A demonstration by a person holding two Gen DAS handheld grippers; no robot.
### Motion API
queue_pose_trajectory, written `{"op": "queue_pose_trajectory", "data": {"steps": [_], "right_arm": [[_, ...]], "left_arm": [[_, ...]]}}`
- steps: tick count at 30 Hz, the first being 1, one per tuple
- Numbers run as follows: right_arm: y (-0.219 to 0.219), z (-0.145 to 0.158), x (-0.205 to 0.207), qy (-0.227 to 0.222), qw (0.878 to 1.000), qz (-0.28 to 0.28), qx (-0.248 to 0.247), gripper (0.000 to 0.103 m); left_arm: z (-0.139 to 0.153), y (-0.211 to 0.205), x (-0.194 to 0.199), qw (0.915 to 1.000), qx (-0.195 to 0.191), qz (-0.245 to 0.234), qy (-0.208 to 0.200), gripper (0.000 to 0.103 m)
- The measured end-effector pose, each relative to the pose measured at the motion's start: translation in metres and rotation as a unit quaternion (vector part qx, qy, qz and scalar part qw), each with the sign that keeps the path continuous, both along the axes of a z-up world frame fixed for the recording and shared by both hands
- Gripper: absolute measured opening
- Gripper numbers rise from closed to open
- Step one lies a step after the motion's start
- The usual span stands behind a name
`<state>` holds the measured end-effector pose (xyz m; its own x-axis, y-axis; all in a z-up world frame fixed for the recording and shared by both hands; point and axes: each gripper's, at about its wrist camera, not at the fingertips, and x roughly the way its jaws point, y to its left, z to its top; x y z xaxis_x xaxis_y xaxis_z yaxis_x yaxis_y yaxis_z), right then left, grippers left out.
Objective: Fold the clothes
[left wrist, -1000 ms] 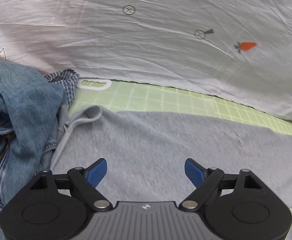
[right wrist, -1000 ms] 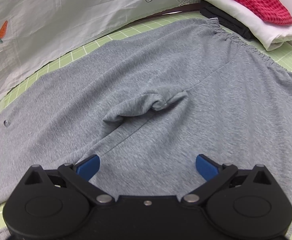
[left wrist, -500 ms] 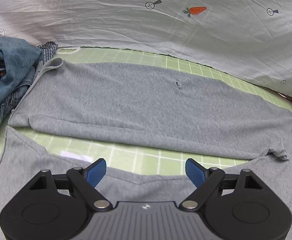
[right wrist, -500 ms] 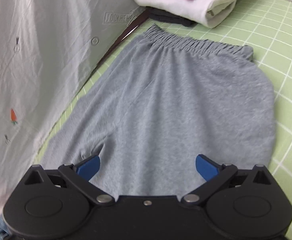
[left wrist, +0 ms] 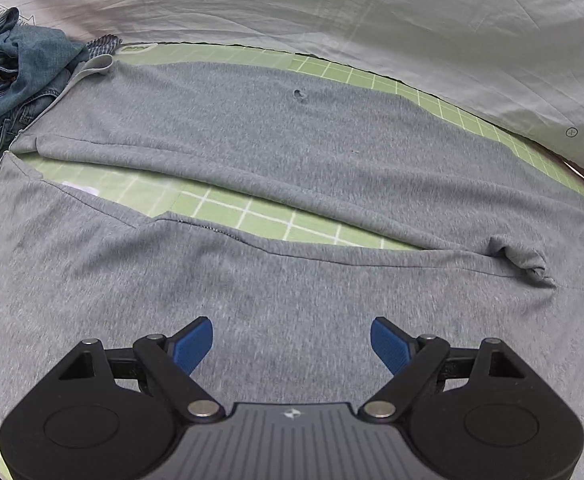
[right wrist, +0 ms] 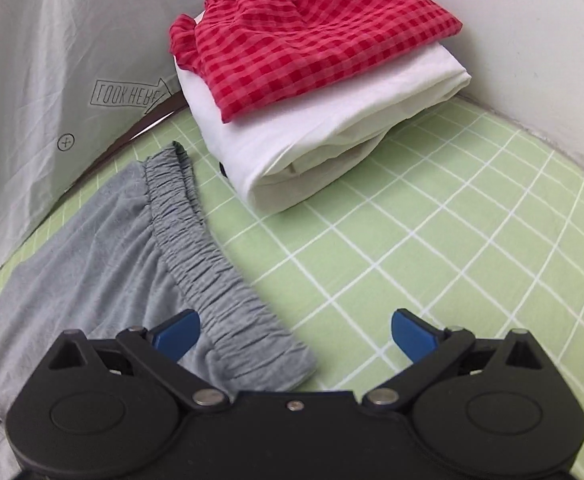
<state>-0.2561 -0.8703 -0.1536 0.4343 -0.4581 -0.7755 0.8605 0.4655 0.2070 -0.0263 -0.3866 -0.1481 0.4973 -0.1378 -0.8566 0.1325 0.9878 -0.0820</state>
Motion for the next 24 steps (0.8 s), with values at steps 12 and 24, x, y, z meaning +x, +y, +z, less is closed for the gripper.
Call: {"op": "queue_pose_trajectory", "data": {"steps": [12,24], "right_arm": [[0.018,-0.009,0.029,0.049,0.997,0.063,-0.016,0.075],[0.02,-0.005,0.013,0.056,0.994,0.075,-0.054,0.027]], "left_arm": [[0.004,-0.027,-0.007,0.999,0.044,-0.009,0.002,0.087],[0.002,-0.024,-0.011,0.9987,0.051,0.0,0.004,0.087]]}}
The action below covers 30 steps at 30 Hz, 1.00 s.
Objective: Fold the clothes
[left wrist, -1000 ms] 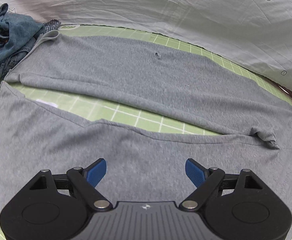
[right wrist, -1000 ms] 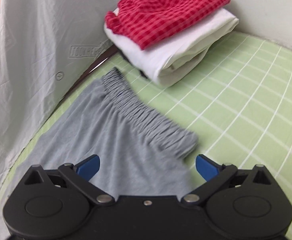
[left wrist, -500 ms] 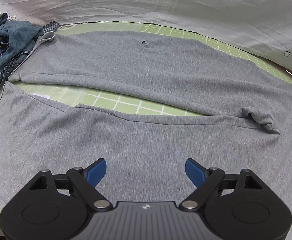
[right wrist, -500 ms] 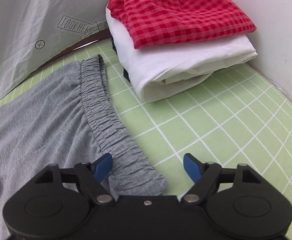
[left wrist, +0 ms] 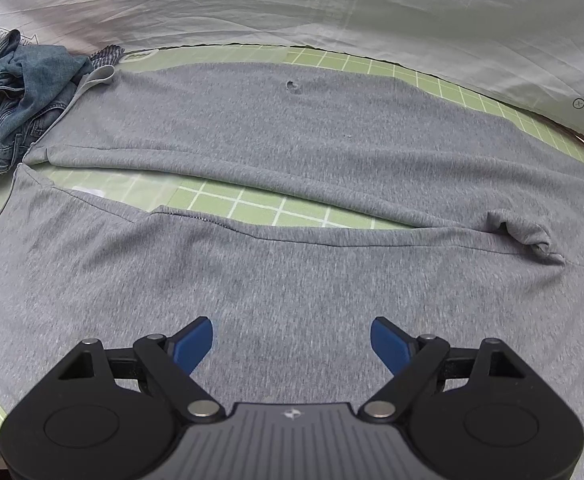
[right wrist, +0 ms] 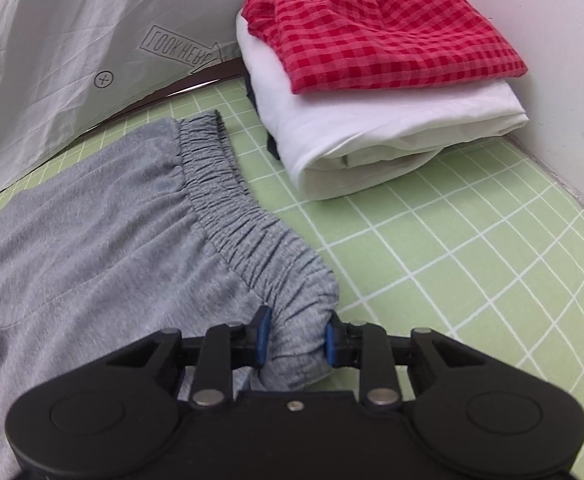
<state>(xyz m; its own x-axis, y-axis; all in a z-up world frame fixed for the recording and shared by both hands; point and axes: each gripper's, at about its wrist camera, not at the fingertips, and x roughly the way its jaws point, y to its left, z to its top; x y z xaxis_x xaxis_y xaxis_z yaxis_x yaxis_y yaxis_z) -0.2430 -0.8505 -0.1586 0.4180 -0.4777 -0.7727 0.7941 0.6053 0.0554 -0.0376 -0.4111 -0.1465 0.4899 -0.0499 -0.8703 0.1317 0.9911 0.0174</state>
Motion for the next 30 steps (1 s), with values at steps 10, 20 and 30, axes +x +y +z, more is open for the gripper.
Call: {"op": "queue_pose_trajectory", "data": {"steps": [10,20,30], "right_arm": [[-0.016,0.001,-0.027,0.057,0.997,-0.016,-0.052,0.034],[-0.006,0.036,0.01,0.015,0.995,0.039,-0.094,0.076],[-0.041,0.008,0.138,-0.026,0.992,0.125,-0.018,0.038]], "left_arm": [[0.0,0.023,0.0,0.9999,-0.006,0.012,-0.001,0.087],[-0.009,0.036,0.013,0.9995,-0.001,0.029,0.016,0.087],[-0.022,0.03,0.041,0.9983,0.028,0.023,0.045,0.087]]}}
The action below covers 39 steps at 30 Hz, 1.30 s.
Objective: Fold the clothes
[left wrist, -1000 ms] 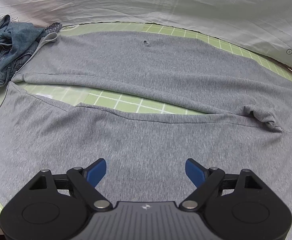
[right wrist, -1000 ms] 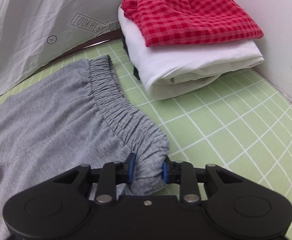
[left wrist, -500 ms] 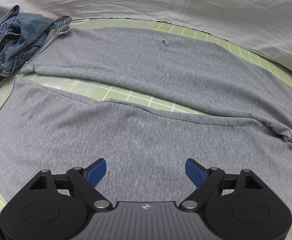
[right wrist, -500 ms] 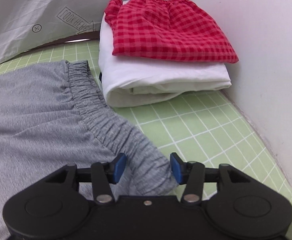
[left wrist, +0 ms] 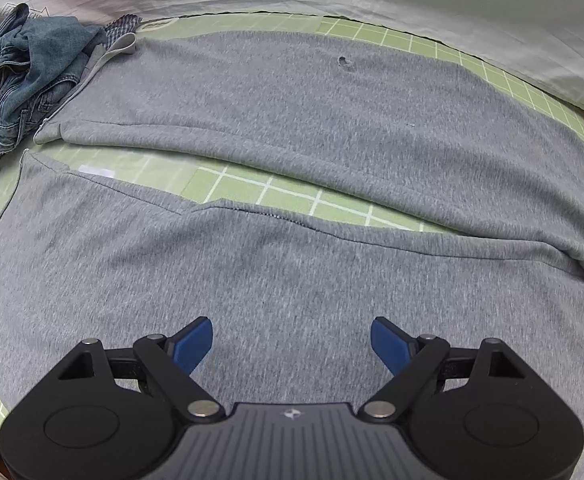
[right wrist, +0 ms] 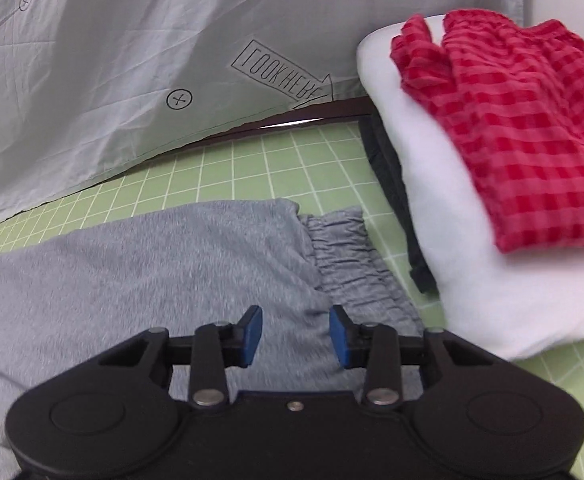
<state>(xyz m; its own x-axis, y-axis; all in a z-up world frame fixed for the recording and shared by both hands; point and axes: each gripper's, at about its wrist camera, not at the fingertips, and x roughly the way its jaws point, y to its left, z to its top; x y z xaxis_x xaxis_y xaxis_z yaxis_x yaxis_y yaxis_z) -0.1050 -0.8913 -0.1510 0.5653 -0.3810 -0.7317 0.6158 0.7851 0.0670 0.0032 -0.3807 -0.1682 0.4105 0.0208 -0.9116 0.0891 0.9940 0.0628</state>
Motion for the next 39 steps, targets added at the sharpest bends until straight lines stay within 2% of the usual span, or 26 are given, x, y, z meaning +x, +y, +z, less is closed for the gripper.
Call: {"op": "queue_pose_trajectory", "data": {"steps": [4,8,12,16,18,19,20,21,22,23,25,27,30,34,39], "right_arm": [[-0.003,-0.014,0.034,0.044,0.997,-0.017,-0.057,0.036],[-0.016,-0.018,0.047,0.064,0.992,-0.049,-0.099,0.036],[-0.044,-0.015,0.049,0.061,0.993,-0.078,-0.069,0.038],[-0.039,-0.017,0.054,0.079,0.991,-0.066,-0.09,0.039],[-0.041,-0.011,0.054,0.082,0.991,-0.082,-0.06,0.04],[-0.041,-0.006,0.054,0.08,0.991,-0.096,-0.038,0.044],[-0.042,-0.001,0.053,0.079,0.991,-0.109,-0.016,0.053],[-0.035,0.005,0.049,0.058,0.99,-0.124,0.009,0.061],[-0.02,0.009,0.046,0.042,0.992,-0.12,0.022,0.081],[-0.005,0.012,0.042,0.026,0.993,-0.114,0.034,0.093],[0.031,0.013,0.041,0.014,0.996,-0.08,0.042,0.094],[0.069,0.006,0.038,0.019,0.997,-0.05,0.058,0.099],[0.117,-0.003,0.033,0.033,0.997,-0.01,0.069,0.1],[0.159,-0.013,0.035,0.066,0.996,-0.009,0.064,0.101],[0.191,-0.012,0.038,0.072,0.995,-0.033,0.065,0.102]], "left_arm": [[-0.005,-0.003,0.008,0.9999,0.005,-0.001,0.014,0.087],[-0.01,-0.002,0.014,0.9997,0.0,0.006,0.022,0.09],[-0.012,0.005,0.02,0.999,-0.023,0.024,0.029,0.092],[-0.012,0.007,0.022,0.999,-0.026,0.022,0.028,0.093],[-0.008,0.011,0.021,0.9991,-0.031,0.022,0.021,0.093],[-0.006,0.014,0.019,0.999,-0.035,0.024,0.014,0.093],[-0.003,0.017,0.017,0.9989,-0.038,0.026,0.007,0.093],[0.0,0.021,0.015,0.9987,-0.04,0.031,0.0,0.093],[0.003,0.026,0.013,0.9984,-0.043,0.035,-0.007,0.093],[0.005,0.031,0.012,0.9981,-0.046,0.04,-0.014,0.093],[0.008,0.04,0.009,0.9973,-0.052,0.047,-0.023,0.093],[0.011,0.051,0.007,0.9965,-0.06,0.051,-0.028,0.093],[0.018,0.068,0.004,0.9965,-0.061,0.042,-0.039,0.093],[0.028,0.098,0.004,0.9968,-0.052,0.03,-0.053,0.093],[0.038,0.139,0.025,0.9967,-0.054,0.013,-0.06,0.093]]}}
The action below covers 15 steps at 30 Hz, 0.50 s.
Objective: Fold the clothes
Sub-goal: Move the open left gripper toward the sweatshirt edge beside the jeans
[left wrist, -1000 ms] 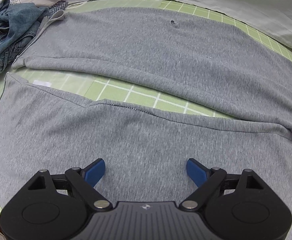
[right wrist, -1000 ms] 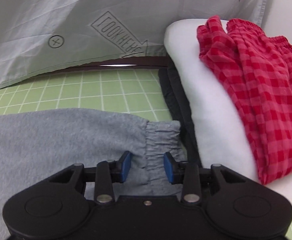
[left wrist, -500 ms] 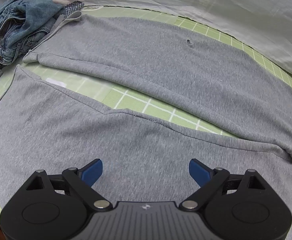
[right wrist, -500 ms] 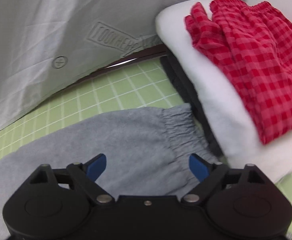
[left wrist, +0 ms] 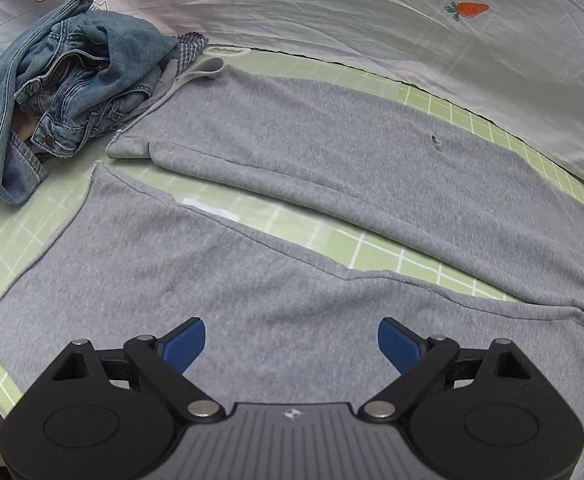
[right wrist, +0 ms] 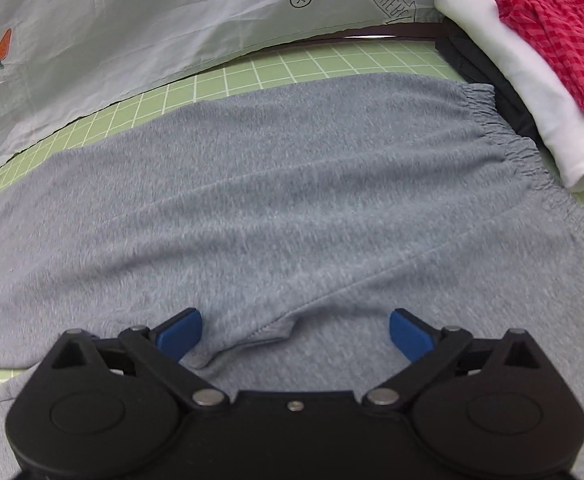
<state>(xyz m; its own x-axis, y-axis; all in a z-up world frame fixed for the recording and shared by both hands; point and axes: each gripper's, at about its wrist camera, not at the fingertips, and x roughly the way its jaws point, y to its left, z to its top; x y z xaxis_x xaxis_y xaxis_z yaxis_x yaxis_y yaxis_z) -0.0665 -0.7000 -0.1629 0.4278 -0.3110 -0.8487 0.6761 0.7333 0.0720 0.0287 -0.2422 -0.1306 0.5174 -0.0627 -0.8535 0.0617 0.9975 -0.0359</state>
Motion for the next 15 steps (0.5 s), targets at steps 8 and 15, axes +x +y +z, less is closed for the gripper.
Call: {"op": "queue_pose_trajectory", "data": {"steps": [8,15], "right_arm": [[0.037,-0.008,0.016,0.009,0.997,-0.076,-0.03,0.103],[0.053,-0.011,0.022,-0.004,0.986,-0.156,-0.056,0.103]], "left_arm": [[0.01,0.046,0.073,0.9984,-0.006,-0.045,-0.034,0.093],[-0.003,0.059,0.166,0.9909,-0.021,-0.118,-0.061,0.093]]}}
